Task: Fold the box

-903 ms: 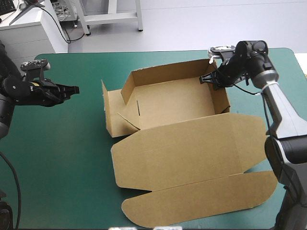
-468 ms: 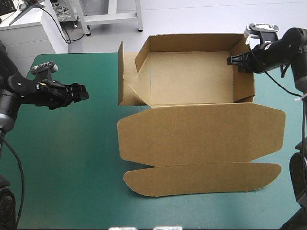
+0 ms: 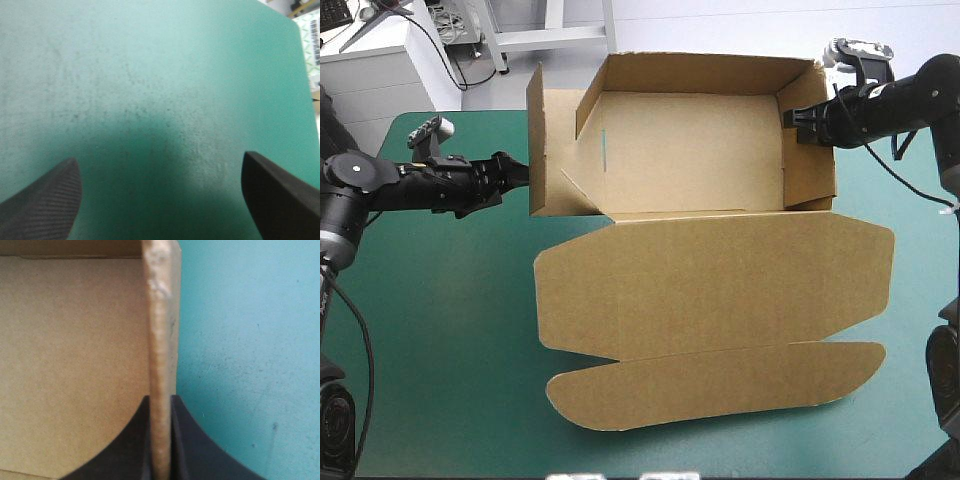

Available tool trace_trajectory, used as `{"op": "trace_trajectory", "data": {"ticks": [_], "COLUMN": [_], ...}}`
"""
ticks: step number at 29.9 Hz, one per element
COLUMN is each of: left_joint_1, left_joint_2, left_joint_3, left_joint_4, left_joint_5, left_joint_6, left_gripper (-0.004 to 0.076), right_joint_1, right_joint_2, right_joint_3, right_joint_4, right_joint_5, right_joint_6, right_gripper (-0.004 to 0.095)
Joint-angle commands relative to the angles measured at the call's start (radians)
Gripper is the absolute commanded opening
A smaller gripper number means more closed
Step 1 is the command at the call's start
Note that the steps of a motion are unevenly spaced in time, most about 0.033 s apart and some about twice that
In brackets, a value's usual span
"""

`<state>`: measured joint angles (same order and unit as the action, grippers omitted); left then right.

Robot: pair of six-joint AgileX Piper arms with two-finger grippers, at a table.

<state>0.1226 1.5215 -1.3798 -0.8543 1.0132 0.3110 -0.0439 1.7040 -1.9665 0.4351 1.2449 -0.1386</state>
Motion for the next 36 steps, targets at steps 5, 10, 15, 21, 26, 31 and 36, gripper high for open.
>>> {"op": "trace_trajectory", "data": {"ticks": [5,10,15,21,26,31,36], "left_joint_1": [0.000,0.000,0.000,0.000,0.000,0.000,0.000], "left_joint_2": [-0.034,-0.034,-0.034,-0.034,-0.034,-0.034,-0.034], "left_joint_3": [-0.023,-0.023,-0.023,-0.023,-0.023,-0.023,-0.023], "left_joint_4": [-0.235,-0.259,-0.259,-0.281,-0.303,-0.365,-0.412], "left_joint_5": [0.053,0.098,0.148,0.166,0.199,0.245,0.283], "left_joint_6": [0.132,0.174,0.190,0.197,0.223,0.243,0.269], "left_gripper": [0.0619,0.0619,0.0619,0.0618,0.0619,0.0619,0.0619], "right_joint_1": [0.033,0.090,0.132,0.170,0.206,0.230,0.232], "right_joint_2": [-0.005,0.062,0.118,0.146,0.146,0.150,0.170], "right_joint_3": [-0.027,-0.027,-0.027,-0.027,-0.027,-0.027,-0.027], "right_joint_4": [0.056,0.056,0.064,0.064,0.066,0.060,0.060], "right_joint_5": [0.006,-0.004,-0.026,-0.045,-0.101,-0.120,-0.108], "right_joint_6": [-0.001,0.001,0.027,0.042,0.065,0.073,0.089], "right_gripper": [-0.0003,-0.0003,-0.0004,-0.0004,-0.0004,-0.0004,-0.0003]}}
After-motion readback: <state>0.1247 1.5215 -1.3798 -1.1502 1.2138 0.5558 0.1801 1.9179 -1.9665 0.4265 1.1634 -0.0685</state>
